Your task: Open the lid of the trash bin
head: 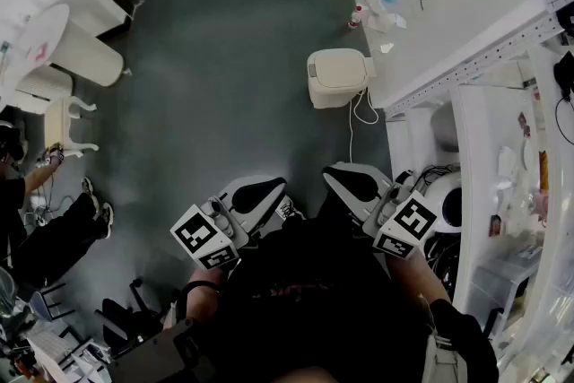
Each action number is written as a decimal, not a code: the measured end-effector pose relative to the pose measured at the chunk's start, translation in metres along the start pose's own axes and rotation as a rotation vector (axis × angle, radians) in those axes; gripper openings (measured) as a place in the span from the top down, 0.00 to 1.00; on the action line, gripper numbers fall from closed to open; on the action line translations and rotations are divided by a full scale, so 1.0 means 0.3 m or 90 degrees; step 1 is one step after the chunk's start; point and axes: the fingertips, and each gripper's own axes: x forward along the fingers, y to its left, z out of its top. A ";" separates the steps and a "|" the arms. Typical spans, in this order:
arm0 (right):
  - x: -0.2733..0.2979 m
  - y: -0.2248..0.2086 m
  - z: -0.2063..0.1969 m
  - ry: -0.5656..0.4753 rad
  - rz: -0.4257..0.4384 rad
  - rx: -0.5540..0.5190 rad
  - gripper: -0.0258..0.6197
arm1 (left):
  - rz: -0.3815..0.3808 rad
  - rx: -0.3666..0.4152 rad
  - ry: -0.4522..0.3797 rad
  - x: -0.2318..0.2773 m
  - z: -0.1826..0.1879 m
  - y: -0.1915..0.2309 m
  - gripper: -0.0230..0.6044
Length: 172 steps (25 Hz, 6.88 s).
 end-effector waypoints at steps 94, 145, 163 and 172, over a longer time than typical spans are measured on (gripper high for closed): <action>0.004 -1.056 0.384 0.012 -0.080 -0.018 0.95 | 0.120 0.035 0.082 0.702 0.171 0.600 0.96; 0.232 -1.574 -0.092 0.021 -0.311 0.162 0.95 | 0.089 -0.035 0.402 1.026 -0.635 1.779 0.93; 0.259 -1.715 -0.408 0.069 -0.312 0.244 0.95 | 0.164 -0.198 0.460 1.131 -1.121 2.103 0.72; 0.254 -1.742 -0.474 0.076 -0.314 0.270 0.95 | 0.186 -0.203 0.485 1.167 -1.206 2.172 0.72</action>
